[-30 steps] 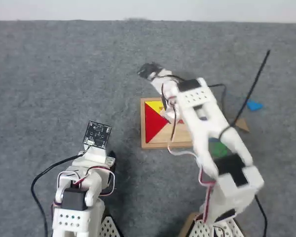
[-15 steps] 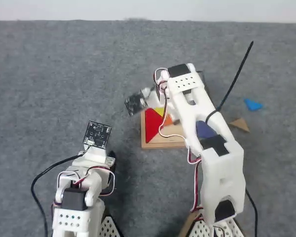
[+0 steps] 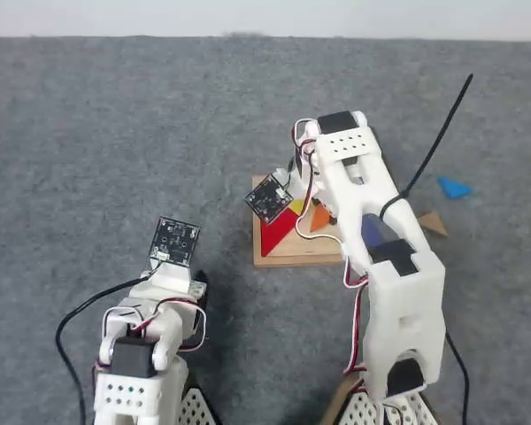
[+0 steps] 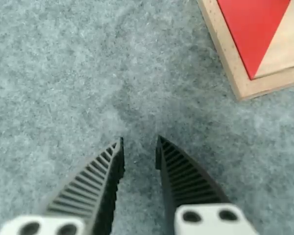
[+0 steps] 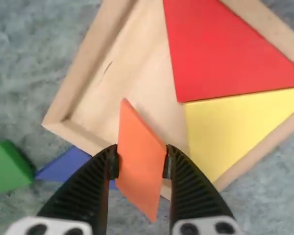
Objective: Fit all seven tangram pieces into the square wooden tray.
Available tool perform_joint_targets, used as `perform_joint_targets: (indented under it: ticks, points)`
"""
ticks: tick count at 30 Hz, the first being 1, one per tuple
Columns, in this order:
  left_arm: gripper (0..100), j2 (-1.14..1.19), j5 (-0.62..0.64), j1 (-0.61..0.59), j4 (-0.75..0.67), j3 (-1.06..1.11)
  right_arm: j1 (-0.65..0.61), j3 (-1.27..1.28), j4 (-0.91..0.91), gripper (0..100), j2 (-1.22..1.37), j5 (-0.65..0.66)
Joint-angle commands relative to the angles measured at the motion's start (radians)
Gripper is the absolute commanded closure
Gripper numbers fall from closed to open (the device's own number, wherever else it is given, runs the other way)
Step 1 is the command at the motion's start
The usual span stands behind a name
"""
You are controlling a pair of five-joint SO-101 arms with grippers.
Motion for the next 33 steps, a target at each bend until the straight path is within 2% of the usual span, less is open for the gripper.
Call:
perform_joint_targets:
  ticks: [1, 5, 14, 18, 33]
  points:
    - [90, -0.012, 0.009, -0.008, 0.003, -0.013, 0.019, -0.058, 0.015, 95.2, -0.016, -0.008]
    - [90, -0.012, 0.009, -0.008, 0.003, -0.013, 0.03, -0.097, -0.01, 85.7, -0.015, -0.112]
    - [90, -0.012, 0.009, -0.008, 0.003, -0.013, 0.048, -0.137, 0.044, 85.6, -0.016, -0.117]
    - [90, -0.012, 0.009, -0.008, 0.003, -0.013, 0.016, -0.133, 0.059, 89.5, -0.015, -0.107]
    - [90, -0.012, 0.009, -0.008, 0.003, -0.013, -0.004, -0.133, 0.058, 83.3, 0.025, -0.084]
